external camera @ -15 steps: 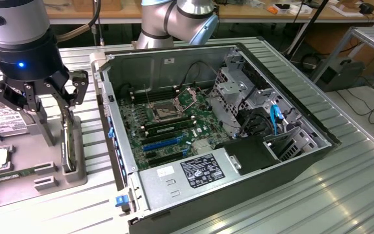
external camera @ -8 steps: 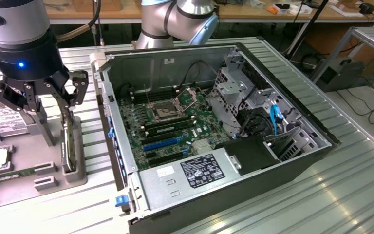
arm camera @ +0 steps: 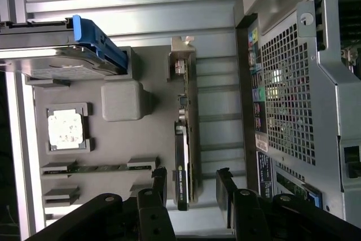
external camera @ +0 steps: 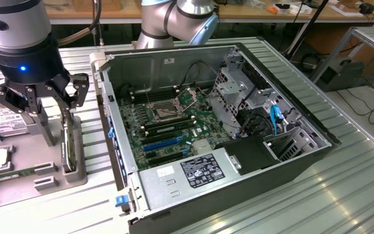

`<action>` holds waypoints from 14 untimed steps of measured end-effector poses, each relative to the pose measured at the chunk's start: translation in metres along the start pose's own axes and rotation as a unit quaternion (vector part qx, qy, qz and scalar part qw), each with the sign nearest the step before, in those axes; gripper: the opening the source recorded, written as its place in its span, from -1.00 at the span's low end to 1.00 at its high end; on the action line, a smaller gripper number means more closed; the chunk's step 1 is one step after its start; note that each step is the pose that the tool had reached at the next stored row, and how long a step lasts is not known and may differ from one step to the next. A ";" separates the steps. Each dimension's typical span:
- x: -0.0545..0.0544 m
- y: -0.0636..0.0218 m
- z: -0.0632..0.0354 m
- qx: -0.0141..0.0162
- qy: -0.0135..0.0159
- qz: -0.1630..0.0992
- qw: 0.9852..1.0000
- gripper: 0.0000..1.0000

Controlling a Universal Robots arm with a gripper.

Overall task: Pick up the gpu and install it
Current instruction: 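Pick up the gpu and move the gpu toward the slot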

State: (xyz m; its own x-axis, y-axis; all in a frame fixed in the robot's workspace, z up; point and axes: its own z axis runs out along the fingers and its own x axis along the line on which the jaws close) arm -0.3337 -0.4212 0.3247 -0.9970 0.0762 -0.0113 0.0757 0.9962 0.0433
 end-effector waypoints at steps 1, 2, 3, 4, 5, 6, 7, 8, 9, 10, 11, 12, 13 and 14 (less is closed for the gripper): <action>0.000 0.0000 0.0009 0.000 0.000 0.000 1.000 -0.04; 0.000 -0.0001 0.0018 0.000 0.000 0.000 1.000 -0.04; 0.000 -0.0001 0.0028 0.000 0.000 0.000 1.000 -0.04; 0.000 -0.0002 0.0039 0.000 0.000 0.000 1.000 -0.04; 0.000 -0.0002 0.0049 0.000 0.000 0.000 1.000 -0.04; 0.000 -0.0003 0.0061 0.000 0.000 0.000 1.000 -0.04; 0.000 -0.0003 0.0070 0.000 0.000 0.000 1.000 -0.04; 0.000 -0.0004 0.0085 0.000 0.000 0.000 1.000 -0.04; 0.000 -0.0005 0.0104 0.000 0.000 0.000 1.000 -0.04; 0.000 -0.0005 0.0119 0.000 0.000 0.000 1.000 -0.04; 0.001 -0.0006 0.0129 0.001 0.000 0.000 1.000 -0.04; 0.001 -0.0007 0.0141 0.001 0.000 0.000 1.000 -0.04; 0.001 -0.0007 0.0149 0.002 0.000 0.000 1.000 -0.04; 0.001 -0.0007 0.0156 0.002 0.000 0.000 1.000 -0.04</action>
State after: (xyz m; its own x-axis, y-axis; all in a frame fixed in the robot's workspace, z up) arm -0.3347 -0.4212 0.3091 -0.9970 0.0762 -0.0115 0.0757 0.9963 0.0397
